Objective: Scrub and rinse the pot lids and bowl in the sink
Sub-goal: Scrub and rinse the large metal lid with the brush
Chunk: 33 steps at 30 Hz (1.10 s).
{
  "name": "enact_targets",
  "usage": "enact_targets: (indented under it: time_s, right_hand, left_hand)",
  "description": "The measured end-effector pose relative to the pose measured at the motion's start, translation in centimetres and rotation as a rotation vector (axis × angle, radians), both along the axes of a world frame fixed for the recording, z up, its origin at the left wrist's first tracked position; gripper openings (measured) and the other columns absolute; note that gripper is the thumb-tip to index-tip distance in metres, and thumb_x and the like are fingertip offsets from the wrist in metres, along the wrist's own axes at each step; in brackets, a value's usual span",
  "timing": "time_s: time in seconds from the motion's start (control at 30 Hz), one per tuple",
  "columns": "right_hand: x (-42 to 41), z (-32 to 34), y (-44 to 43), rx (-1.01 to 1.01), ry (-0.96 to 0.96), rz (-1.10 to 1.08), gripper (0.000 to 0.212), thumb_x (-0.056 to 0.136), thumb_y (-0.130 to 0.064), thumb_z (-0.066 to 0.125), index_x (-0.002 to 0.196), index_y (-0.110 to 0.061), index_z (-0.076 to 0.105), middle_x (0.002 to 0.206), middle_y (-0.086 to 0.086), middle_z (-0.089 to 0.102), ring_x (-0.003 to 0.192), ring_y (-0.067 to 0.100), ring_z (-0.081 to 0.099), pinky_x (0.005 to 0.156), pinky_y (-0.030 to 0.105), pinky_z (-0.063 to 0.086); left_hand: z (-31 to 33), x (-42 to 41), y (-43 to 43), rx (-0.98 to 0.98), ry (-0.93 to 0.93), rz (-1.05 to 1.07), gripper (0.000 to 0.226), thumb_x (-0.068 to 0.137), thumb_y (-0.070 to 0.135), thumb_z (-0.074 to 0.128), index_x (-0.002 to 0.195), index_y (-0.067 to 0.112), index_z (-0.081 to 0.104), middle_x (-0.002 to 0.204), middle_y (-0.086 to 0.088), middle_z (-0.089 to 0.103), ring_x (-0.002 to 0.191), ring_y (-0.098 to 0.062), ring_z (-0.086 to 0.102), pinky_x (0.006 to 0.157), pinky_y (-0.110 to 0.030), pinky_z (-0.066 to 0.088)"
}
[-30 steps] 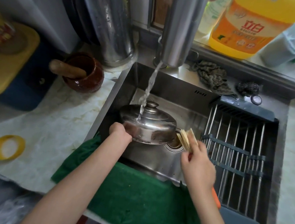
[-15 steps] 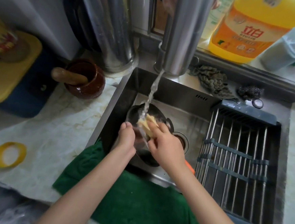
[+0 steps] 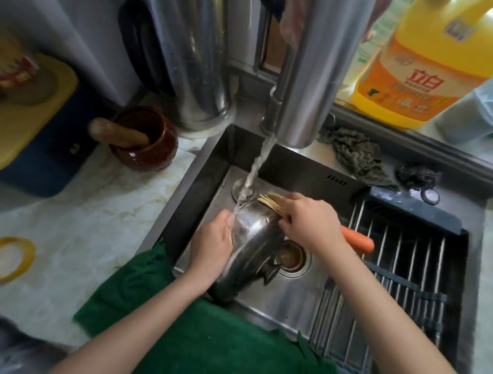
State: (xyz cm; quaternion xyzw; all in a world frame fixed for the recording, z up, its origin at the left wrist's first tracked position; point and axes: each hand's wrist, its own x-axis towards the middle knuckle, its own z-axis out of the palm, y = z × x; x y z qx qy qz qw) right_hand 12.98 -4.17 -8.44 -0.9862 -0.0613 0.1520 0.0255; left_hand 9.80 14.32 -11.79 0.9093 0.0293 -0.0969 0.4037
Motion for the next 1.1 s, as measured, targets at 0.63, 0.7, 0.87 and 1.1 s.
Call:
enact_targets:
  time_s: [0.63, 0.7, 0.87, 1.1]
  right_hand:
    - [-2.6, 0.1, 1.5, 0.161, -0.117, -0.088, 0.051, 0.081, -0.034, 0.053, 0.132, -0.034, 0.052, 0.123, -0.005, 0.056, 0.083, 0.029, 0.065, 0.066, 0.035, 0.052]
    - [-3.6, 0.5, 3.4, 0.207, -0.179, 0.024, 0.051, 0.074, -0.033, 0.056, 0.125, -0.033, 0.059, 0.115, -0.004, 0.061, 0.067, 0.029, 0.065, 0.055, 0.033, 0.051]
    - [-1.8, -0.2, 3.4, 0.241, -0.1, -0.177, 0.051, 0.081, -0.031, 0.055, 0.131, -0.032, 0.052, 0.121, -0.004, 0.054, 0.084, 0.032, 0.064, 0.066, 0.036, 0.05]
    - [-3.0, 0.9, 5.9, 0.206, -0.146, 0.047, 0.04, 0.07, -0.023, 0.063, 0.11, -0.022, 0.065, 0.107, 0.001, 0.063, 0.053, 0.031, 0.06, 0.044, 0.031, 0.044]
  left_hand:
    - [0.8, 0.6, -1.4, -0.02, 0.014, 0.012, 0.024, 0.101, 0.021, 0.037, 0.082, 0.02, 0.051, 0.064, 0.002, 0.052, 0.06, -0.018, 0.05, 0.05, -0.025, 0.033]
    - [1.2, 1.3, -1.3, -0.045, 0.056, 0.083, 0.024, 0.101, 0.017, 0.036, 0.084, 0.017, 0.052, 0.067, 0.006, 0.05, 0.062, -0.013, 0.046, 0.053, -0.03, 0.03]
    - [1.6, 1.9, -1.4, -0.277, 0.157, 0.203, 0.04, 0.103, 0.028, 0.03, 0.069, 0.015, 0.048, 0.065, -0.003, 0.048, 0.063, -0.02, 0.047, 0.058, -0.031, 0.034]
    - [0.5, 3.1, -0.7, -0.423, 0.247, 0.332, 0.049, 0.102, 0.04, 0.028, 0.1, 0.009, 0.066, 0.098, -0.011, 0.068, 0.092, -0.024, 0.062, 0.087, -0.039, 0.049]
